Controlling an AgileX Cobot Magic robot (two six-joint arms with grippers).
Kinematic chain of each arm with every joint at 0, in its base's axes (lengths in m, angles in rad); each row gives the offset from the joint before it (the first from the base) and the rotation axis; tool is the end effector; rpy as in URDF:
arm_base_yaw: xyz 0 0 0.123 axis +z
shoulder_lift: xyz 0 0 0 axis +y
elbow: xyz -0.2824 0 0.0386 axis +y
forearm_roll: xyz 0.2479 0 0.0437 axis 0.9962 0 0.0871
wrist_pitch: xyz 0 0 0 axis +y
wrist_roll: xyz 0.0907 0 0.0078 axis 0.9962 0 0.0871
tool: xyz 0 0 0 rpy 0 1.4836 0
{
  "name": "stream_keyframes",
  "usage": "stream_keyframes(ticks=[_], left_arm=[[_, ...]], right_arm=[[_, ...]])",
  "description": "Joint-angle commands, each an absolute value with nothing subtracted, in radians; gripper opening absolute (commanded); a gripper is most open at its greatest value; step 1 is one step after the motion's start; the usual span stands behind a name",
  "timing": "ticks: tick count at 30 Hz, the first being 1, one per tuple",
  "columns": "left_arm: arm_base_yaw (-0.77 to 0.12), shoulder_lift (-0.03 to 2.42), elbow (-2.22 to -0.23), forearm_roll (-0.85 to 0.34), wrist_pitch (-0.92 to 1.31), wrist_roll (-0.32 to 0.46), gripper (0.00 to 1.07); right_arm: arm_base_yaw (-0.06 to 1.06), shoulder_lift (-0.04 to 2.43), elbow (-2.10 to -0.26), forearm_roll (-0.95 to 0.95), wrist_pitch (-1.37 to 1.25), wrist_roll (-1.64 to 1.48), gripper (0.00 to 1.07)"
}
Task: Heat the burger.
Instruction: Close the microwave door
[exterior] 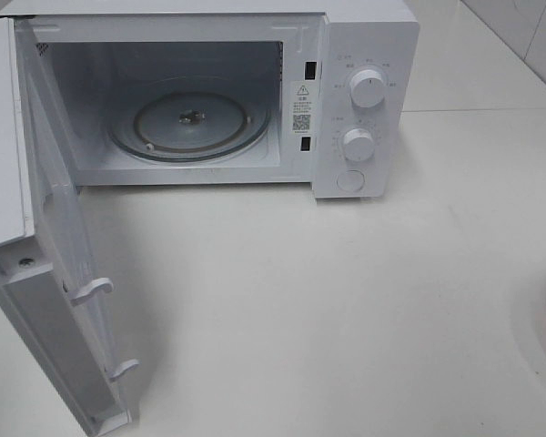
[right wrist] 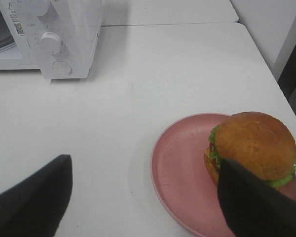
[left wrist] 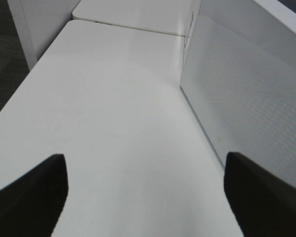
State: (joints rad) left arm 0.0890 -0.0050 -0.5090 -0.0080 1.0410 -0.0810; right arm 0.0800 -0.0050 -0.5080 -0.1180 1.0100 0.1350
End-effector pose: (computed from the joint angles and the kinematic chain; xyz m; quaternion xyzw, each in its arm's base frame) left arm -0.0058 -0.0012 0.2813 -0.0715 0.8413 -0.0019 0.5358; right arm -0.0042 -0.0094 0.2840 0.0241 0.8344 0.0001 0.5506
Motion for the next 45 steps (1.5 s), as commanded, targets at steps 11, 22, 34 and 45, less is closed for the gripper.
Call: stream_keyframes(ticks=[11, 22, 34, 45], left_arm=[[0.092, -0.014, -0.506, -0.019, 1.036, -0.085, 0.82], [0.092, -0.014, -0.527, -0.028, 0.998, -0.085, 0.77], [0.092, 0.147, -0.532, -0.038, 0.874, -0.088, 0.30], [0.092, 0.421, -0.489, -0.038, 0.594, -0.085, 0.00]], right_arm=[[0.074, -0.030, -0.503, -0.121, 1.006, 0.133, 0.76], [0.074, -0.030, -0.503, -0.121, 1.006, 0.132, 0.76], [0.074, -0.030, -0.503, -0.121, 1.006, 0.132, 0.76], [0.074, -0.030, -0.503, -0.121, 1.006, 0.132, 0.76]])
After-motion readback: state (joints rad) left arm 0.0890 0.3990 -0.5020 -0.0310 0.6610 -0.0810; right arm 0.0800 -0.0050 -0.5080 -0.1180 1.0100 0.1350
